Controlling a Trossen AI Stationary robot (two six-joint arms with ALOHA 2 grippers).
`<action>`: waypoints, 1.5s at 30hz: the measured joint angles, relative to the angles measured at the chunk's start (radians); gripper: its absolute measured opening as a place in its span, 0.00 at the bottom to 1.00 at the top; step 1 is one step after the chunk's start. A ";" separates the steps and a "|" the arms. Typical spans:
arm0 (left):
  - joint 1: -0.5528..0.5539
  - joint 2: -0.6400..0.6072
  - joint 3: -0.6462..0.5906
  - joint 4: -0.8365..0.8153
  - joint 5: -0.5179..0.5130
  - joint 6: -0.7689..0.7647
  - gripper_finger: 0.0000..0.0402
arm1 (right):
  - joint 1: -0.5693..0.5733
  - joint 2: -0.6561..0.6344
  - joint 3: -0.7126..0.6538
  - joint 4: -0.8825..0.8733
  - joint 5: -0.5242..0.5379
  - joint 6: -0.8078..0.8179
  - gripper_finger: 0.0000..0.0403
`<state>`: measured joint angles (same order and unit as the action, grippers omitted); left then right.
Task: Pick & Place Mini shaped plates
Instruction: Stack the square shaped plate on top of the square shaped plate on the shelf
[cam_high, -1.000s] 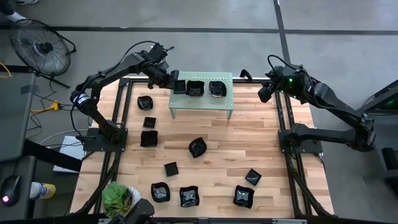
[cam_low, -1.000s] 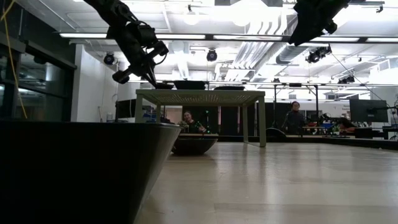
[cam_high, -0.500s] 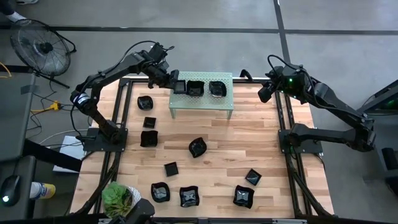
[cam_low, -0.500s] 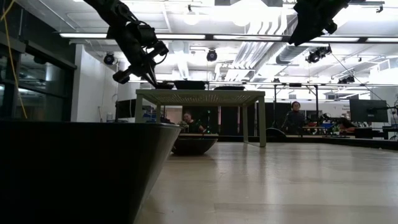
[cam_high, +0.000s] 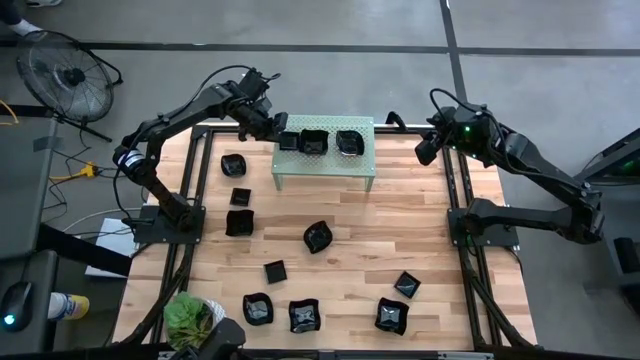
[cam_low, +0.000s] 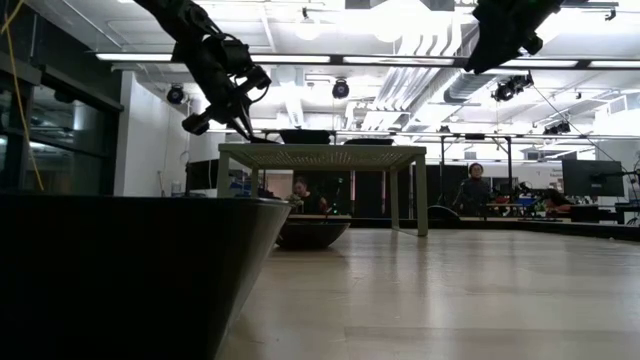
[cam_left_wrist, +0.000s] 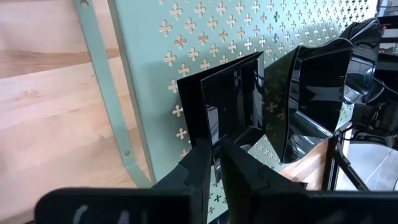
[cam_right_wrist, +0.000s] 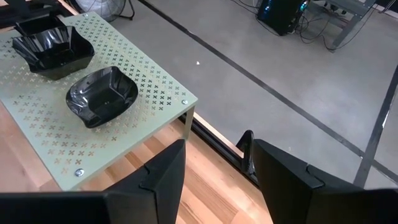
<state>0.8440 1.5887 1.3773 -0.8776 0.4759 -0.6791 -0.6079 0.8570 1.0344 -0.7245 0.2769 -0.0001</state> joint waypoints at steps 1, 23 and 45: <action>0.000 0.000 0.000 0.000 0.000 0.002 0.08 | 0.000 0.000 0.000 -0.003 0.000 0.000 0.45; 0.000 -0.016 0.000 -0.034 -0.035 0.106 0.38 | 0.000 0.000 0.000 -0.020 0.000 0.033 0.45; -0.346 -0.311 -0.001 -0.049 -0.500 0.154 0.39 | 0.000 -0.029 0.000 -0.347 -0.241 0.249 0.45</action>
<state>0.4979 1.2776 1.3768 -0.9265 -0.0240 -0.5251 -0.6079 0.8285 1.0344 -1.0711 0.0356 0.2492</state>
